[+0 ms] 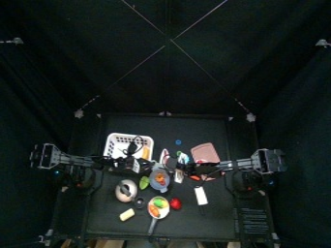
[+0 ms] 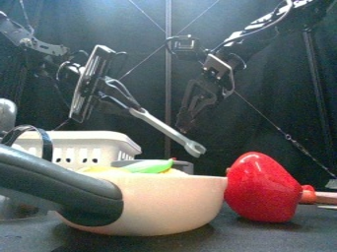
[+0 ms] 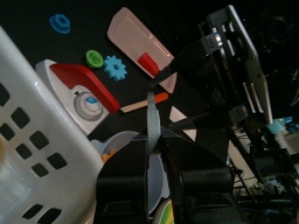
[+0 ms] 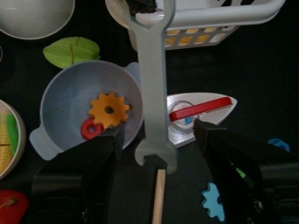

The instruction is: Place wrench into basket

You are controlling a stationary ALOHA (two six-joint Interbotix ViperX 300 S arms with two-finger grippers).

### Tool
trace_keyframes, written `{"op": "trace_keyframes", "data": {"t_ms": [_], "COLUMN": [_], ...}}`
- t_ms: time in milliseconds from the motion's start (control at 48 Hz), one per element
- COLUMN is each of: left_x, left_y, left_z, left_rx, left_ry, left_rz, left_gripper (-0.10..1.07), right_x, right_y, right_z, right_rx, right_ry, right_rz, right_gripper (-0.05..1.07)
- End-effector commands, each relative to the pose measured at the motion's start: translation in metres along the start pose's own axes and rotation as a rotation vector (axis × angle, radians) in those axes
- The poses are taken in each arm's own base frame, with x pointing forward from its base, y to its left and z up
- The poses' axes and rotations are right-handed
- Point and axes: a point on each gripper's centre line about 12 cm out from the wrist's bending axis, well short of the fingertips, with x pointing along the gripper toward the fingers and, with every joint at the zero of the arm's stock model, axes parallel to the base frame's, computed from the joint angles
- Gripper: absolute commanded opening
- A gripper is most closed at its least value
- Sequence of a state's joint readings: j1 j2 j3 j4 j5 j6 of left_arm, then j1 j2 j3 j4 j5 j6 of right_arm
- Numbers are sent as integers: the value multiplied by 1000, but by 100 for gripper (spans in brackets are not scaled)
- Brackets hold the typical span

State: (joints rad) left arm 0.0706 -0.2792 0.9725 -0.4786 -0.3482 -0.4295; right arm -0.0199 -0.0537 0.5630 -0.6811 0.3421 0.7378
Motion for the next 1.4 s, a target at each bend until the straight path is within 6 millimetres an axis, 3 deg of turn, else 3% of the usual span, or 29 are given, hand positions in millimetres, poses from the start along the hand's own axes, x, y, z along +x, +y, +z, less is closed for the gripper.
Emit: {"op": "trace_keyframes", "data": {"t_ms": [0,250,479,833,1125,1375], "left_x": [-8,-53,-99,-118,-122,-126], "left_y": [-3,5,44,69,96,104], "left_z": [11,22,24,31,20,20], "left_rx": [-8,-42,-112,-171,-330,-378], "left_ry": [-43,-143,-259,-349,-323,-342], "left_rz": [-21,-82,-66,-16,93,118], "left_gripper": [42,42,42,42,42,43], "right_x": [-14,-24,-26,-23,-22,-21], "right_y": [-1,1,2,3,4,4], "right_z": [11,7,2,-6,-12,-13], "right_rx": [12,5,2,-2,21,20], "right_ry": [-48,-57,-65,-50,-33,-31], "right_rz": [8,18,35,43,49,48], "right_gripper": [95,95,95,95,95,95]}}
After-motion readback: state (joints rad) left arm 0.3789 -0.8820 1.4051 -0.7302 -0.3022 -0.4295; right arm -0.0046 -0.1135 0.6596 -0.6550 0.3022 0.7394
